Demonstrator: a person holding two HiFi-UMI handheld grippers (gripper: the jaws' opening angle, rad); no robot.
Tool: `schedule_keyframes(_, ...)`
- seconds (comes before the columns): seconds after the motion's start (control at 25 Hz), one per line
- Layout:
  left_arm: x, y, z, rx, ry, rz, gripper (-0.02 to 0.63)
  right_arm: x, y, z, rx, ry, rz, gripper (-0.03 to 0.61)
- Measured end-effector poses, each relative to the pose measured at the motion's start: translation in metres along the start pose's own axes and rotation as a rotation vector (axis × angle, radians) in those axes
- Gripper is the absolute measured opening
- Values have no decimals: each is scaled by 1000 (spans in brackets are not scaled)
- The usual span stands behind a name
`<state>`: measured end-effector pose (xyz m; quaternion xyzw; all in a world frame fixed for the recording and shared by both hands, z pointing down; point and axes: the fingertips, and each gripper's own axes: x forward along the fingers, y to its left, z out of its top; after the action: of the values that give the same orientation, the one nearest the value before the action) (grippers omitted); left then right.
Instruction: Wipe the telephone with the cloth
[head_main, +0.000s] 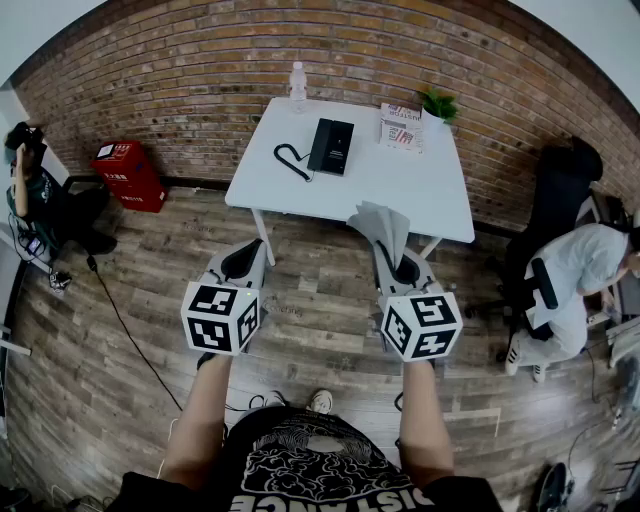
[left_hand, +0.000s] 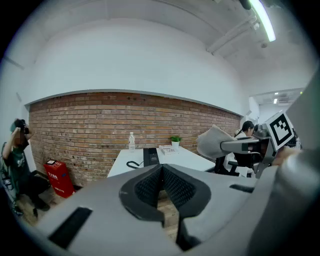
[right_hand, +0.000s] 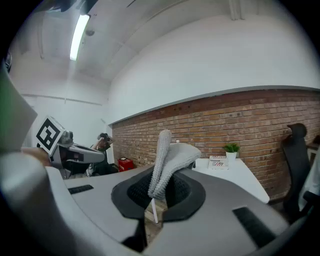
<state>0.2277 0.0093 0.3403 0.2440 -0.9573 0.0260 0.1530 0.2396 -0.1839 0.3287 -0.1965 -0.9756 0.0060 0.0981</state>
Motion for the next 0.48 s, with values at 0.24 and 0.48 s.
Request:
schedule_keyframes(0.24,14,-11,0,-8,2,-2,6,3,-7,-4,-10,10,28,12)
schedule_keyframes(0.48,26,-13,-8,-7,17,-7,6,12,-13,-11,-4,19,46,12)
